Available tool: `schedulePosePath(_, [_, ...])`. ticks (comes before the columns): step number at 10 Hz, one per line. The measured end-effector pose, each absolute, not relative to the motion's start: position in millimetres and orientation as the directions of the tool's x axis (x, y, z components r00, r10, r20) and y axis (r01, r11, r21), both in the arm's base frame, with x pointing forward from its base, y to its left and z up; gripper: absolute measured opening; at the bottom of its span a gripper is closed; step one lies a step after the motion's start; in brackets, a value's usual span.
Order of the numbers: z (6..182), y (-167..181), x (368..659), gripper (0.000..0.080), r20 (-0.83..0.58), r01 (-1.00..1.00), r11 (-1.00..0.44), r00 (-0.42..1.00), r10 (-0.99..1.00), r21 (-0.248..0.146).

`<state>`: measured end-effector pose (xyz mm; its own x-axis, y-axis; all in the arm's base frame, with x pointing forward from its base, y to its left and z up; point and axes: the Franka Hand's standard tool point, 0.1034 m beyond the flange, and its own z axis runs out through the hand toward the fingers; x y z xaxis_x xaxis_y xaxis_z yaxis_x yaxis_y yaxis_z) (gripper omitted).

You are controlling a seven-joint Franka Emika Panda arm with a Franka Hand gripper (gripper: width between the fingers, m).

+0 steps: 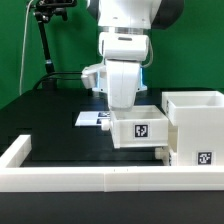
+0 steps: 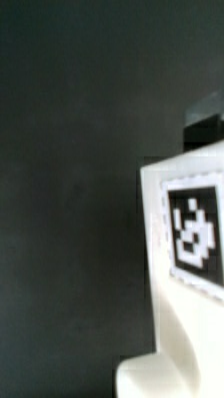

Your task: Assemble drawer

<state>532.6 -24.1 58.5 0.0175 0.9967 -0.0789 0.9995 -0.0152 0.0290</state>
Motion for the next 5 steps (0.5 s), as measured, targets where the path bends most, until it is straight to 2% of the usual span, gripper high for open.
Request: schedulePosePath(5, [56.3, -23.4, 532.1, 0.0074, -0.079, 1.000, -0.017, 0.019, 0.997, 0.022])
